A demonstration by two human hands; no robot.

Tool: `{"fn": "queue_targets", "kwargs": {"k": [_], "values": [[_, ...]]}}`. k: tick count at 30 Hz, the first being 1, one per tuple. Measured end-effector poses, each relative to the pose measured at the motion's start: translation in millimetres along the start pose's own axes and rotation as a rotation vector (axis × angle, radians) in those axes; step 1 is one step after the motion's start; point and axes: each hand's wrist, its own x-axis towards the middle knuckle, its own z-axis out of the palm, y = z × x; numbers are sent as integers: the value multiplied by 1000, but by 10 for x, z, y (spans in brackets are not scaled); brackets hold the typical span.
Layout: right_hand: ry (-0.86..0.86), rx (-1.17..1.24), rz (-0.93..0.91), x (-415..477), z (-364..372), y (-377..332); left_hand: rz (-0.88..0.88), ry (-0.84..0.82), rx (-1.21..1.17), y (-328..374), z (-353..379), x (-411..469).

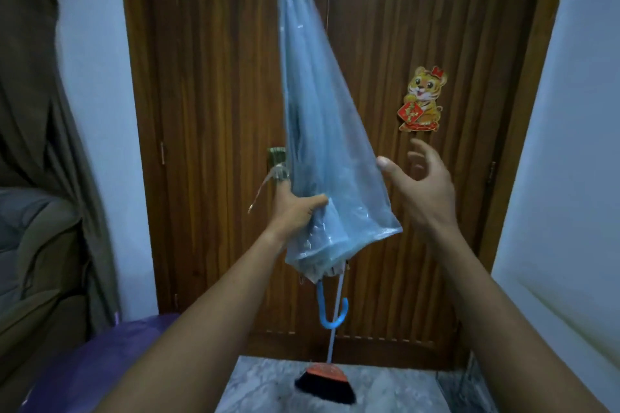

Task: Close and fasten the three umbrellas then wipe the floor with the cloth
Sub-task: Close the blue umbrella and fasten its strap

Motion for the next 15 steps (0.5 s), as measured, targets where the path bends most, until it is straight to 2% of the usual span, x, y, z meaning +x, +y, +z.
{"fn": "queue_targets", "kwargs": {"k": [3,4,6,8,11,15], "values": [[-299,269,124,74,331,-173,144,-216,116,-33,229,-75],[-311,364,203,23,437,-193,198,-259,239,-32,298,-117],[-123,458,329,-47,581,-128,237,-322,393,-54,343,-138],[3,483,347,-66,572,-27,162,-400,280,-74,278,-152],[4,487,343,-3,399,81,-25,-310,-27,-44,136,-160],[7,540,318,82,197,96,15,-142,-25,-56,51,-177]]}}
